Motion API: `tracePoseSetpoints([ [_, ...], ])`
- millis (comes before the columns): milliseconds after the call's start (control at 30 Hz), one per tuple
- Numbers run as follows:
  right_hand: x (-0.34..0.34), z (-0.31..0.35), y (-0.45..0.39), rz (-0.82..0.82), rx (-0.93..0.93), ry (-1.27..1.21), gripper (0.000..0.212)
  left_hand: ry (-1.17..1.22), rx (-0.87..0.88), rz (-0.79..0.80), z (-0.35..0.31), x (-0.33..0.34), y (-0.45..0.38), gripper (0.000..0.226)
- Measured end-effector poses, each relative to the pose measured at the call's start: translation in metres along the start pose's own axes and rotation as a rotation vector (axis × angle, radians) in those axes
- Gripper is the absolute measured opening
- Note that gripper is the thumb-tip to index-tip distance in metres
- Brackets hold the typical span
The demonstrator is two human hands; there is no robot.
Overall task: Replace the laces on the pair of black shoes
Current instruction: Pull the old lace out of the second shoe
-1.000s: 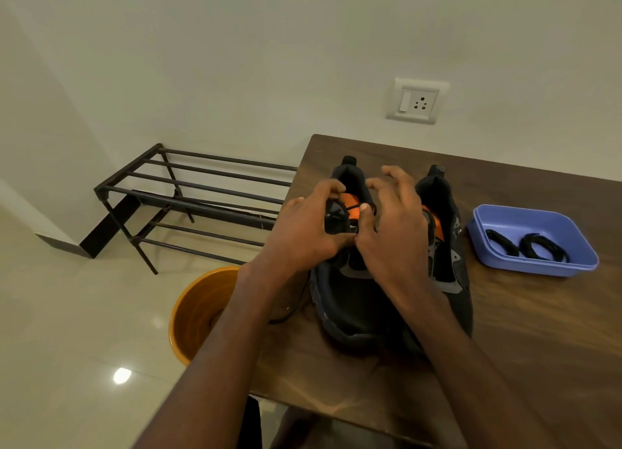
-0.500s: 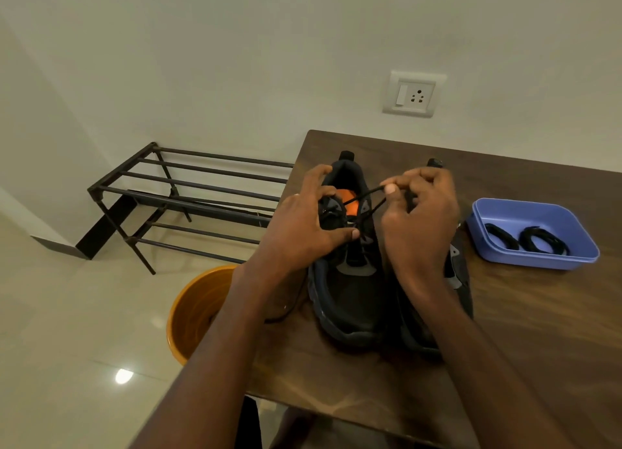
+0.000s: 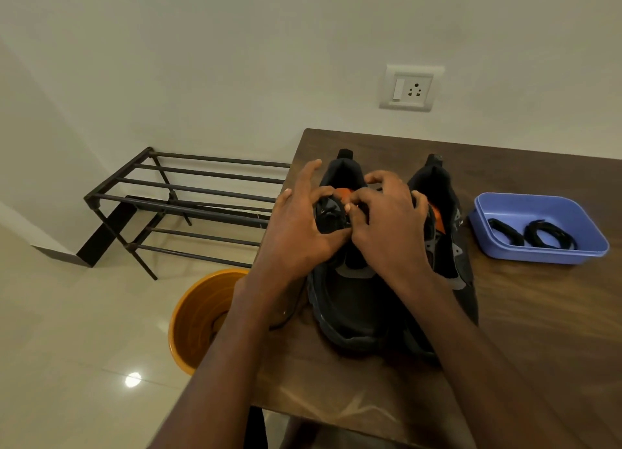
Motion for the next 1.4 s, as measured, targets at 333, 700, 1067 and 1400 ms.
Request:
tracePoseSetpoints([
  [333, -0.045, -0.014, 0.009, -0.32, 0.026, 0.054, 0.05, -0.004, -0.049, 0.034, 0.001, 0.001, -0.002, 0.113],
  [700, -0.018, -0.002, 0.005, -0.132, -0.048, 0.098, 0.011, -0.018, 0.018, 0.051, -0.006, 0.002, -0.001, 0.108],
  [1067, -0.099, -0.045, 0.013, -0.443, 0.16, -0.315, 0.018, -0.111, 0.152, 0.044, -0.012, 0.005, 0.003, 0.038],
  [1400, -0.044, -0.022, 0.052, 0.698, 0.178, -0.435, 0.06, -0.102, 0.165, -0.077, -0.028, 0.018, 0.006, 0.017],
])
Point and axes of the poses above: each hand's wrist, its own y-axis away from the middle knuckle, its own x-axis out of the palm, z = x × y, the point moved 7 cm from there along -y, towards the middle knuckle, and after that the axes turned 3 degrees about -x, right-handed, at the moved point
